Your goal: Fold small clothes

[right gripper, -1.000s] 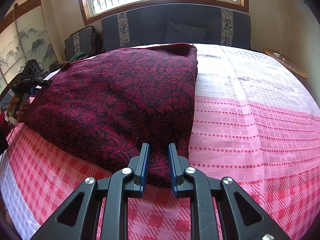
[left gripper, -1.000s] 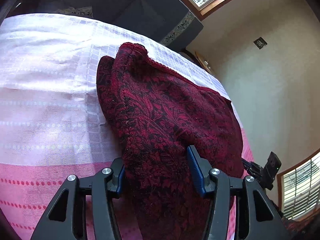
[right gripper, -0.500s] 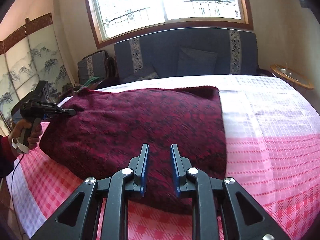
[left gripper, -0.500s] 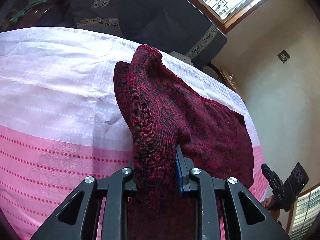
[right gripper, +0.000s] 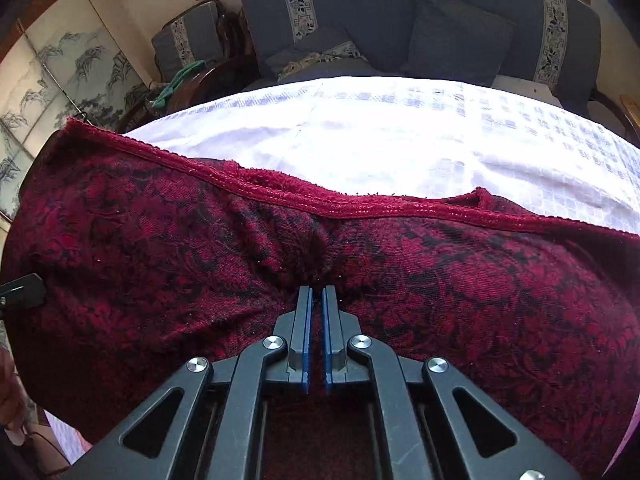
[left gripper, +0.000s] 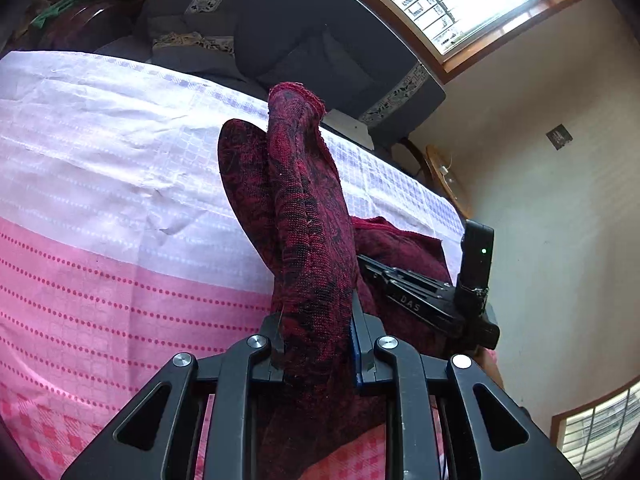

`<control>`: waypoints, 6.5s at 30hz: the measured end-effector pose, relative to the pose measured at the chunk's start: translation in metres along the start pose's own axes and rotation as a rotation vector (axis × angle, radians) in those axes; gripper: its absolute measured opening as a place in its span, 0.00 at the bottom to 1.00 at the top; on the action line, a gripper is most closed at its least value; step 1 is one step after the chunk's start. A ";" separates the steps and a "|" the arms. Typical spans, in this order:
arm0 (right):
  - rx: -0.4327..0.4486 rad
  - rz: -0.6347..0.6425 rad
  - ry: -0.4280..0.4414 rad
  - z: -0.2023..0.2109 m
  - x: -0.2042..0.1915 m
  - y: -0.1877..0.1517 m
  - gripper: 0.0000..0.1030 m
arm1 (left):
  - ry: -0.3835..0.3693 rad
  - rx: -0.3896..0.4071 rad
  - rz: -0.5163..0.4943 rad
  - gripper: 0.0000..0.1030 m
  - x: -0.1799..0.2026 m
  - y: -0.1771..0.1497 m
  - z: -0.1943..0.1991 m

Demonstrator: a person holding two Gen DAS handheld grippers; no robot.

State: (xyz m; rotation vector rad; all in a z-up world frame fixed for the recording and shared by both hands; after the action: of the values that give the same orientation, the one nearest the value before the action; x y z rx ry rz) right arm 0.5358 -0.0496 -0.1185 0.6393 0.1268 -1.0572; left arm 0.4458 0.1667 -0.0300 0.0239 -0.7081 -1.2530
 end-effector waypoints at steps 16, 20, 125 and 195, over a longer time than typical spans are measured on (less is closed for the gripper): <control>0.292 -0.148 0.363 0.105 0.033 -0.103 0.10 | -0.019 0.014 0.023 0.20 0.081 -0.007 0.014; 0.332 -0.116 0.366 0.122 0.035 -0.127 0.10 | -0.007 0.023 0.016 0.20 0.111 -0.010 0.014; 0.383 -0.410 0.294 0.173 0.162 -0.111 0.57 | -0.162 0.277 -0.313 0.66 0.160 -0.140 -0.100; 0.288 -0.274 0.186 0.163 0.130 -0.219 0.35 | -0.240 0.247 -0.204 0.74 0.139 -0.145 -0.109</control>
State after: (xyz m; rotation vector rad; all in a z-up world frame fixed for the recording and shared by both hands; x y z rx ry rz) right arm 0.3843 -0.3105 -0.1309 1.0029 0.2315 -1.2915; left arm 0.3946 -0.0422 -0.1069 0.1537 -1.0883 -1.3691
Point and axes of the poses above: each gripper's, at about its wrist camera, not at the fingertips, and z roughly against the way its jaws point, x to its right, y to its top, the point moved 4 cm from there along -z, roughly the way its jaws point, and after that the axes turned 13 degrees about y, right-handed, at the moved point
